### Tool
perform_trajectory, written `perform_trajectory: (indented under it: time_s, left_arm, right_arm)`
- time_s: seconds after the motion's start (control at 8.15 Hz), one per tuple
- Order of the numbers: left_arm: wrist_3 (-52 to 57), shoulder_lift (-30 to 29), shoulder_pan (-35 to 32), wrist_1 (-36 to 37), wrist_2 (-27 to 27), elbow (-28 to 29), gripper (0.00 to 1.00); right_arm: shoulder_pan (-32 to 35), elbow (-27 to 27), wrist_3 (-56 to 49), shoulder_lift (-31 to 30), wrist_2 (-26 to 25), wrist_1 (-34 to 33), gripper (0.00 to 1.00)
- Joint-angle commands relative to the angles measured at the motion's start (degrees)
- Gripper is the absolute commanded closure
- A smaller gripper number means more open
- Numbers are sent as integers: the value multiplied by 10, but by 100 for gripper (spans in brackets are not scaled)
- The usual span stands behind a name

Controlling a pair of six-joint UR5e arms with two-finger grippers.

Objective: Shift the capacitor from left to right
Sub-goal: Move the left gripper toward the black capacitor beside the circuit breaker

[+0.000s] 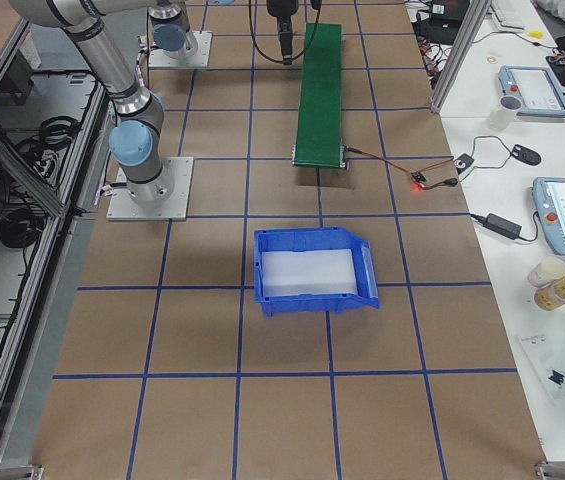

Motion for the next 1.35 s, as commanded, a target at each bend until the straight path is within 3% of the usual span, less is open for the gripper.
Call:
perform_trajectory:
  time_s: [0.0, 0.25, 0.61, 0.86, 1.23]
  left_arm:
    - [106, -8, 126, -31, 6, 1, 0]
    - [171, -5, 212, -26, 68, 1, 0]
    - [401, -27, 394, 38, 68, -5, 0]
    - [519, -97, 435, 117, 65, -4, 0]
    - [617, -231, 495, 234, 18, -10, 0]
  right_arm:
    - [0, 0, 1, 0, -3, 2, 0]
    - [0, 0, 0, 0, -3, 2, 0]
    - [0, 0, 0, 0, -3, 2, 0]
    - [0, 0, 0, 0, -4, 2, 0]
    - [0, 0, 0, 0, -3, 0, 0]
